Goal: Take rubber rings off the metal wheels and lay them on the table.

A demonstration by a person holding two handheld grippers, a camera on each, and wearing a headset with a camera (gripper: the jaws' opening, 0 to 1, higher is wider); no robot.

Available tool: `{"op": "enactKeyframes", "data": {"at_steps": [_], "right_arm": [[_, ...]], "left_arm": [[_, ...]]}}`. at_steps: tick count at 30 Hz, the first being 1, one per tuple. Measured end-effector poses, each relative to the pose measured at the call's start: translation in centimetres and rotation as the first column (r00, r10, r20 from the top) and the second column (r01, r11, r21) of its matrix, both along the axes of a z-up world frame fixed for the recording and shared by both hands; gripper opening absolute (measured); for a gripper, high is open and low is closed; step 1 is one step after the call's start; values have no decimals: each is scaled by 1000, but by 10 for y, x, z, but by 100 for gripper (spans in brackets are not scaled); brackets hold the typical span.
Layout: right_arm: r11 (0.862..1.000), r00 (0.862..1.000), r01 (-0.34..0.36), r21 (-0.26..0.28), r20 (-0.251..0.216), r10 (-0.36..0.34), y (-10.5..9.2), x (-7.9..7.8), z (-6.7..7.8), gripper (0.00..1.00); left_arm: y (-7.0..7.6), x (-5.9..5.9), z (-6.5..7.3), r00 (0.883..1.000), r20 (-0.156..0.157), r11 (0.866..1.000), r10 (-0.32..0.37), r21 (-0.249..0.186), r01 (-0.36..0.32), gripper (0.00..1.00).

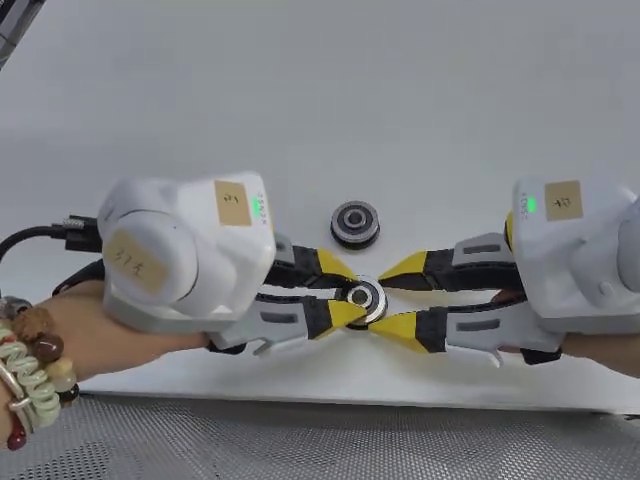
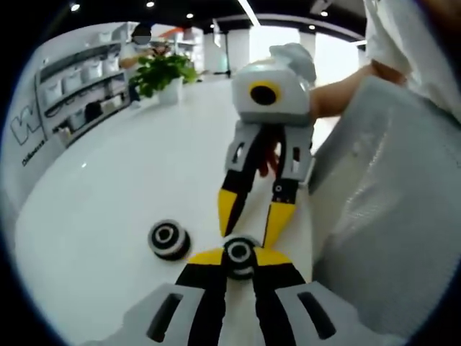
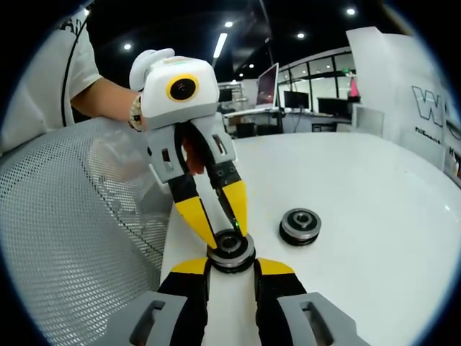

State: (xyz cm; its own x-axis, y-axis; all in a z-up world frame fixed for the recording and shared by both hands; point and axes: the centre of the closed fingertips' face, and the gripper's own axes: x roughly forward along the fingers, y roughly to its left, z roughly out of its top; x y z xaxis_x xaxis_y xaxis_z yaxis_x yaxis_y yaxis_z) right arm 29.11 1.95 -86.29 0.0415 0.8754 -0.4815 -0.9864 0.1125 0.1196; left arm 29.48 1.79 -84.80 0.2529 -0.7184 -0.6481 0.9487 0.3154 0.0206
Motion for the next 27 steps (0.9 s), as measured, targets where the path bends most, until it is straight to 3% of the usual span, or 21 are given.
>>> {"op": "enactKeyframes", "data": {"at_steps": [6,10,12,19,27], "right_arm": [[1000,1000,-4,-7,17,4,-1,-1,0,20],[1000,1000,2,-9,22,-2,-2,-1,-1,19],[1000,1000,4,-9,28,-4,-3,-1,-1,19],[1000,999,0,-17,35,0,-3,-1,-1,18],[999,999,5,-33,36,-4,-6,0,-2,13]], "left_arm": [[2,0,-1,1000,-11,1000,3,-12,-4,14],[3,1,-1,1000,-5,996,12,-94,-12,14],[4,1,0,1000,-21,990,18,-140,-21,14],[3,0,-1,1000,-3,985,12,-172,-13,14],[2,1,-1,1000,11,984,8,-176,-6,14]]}}
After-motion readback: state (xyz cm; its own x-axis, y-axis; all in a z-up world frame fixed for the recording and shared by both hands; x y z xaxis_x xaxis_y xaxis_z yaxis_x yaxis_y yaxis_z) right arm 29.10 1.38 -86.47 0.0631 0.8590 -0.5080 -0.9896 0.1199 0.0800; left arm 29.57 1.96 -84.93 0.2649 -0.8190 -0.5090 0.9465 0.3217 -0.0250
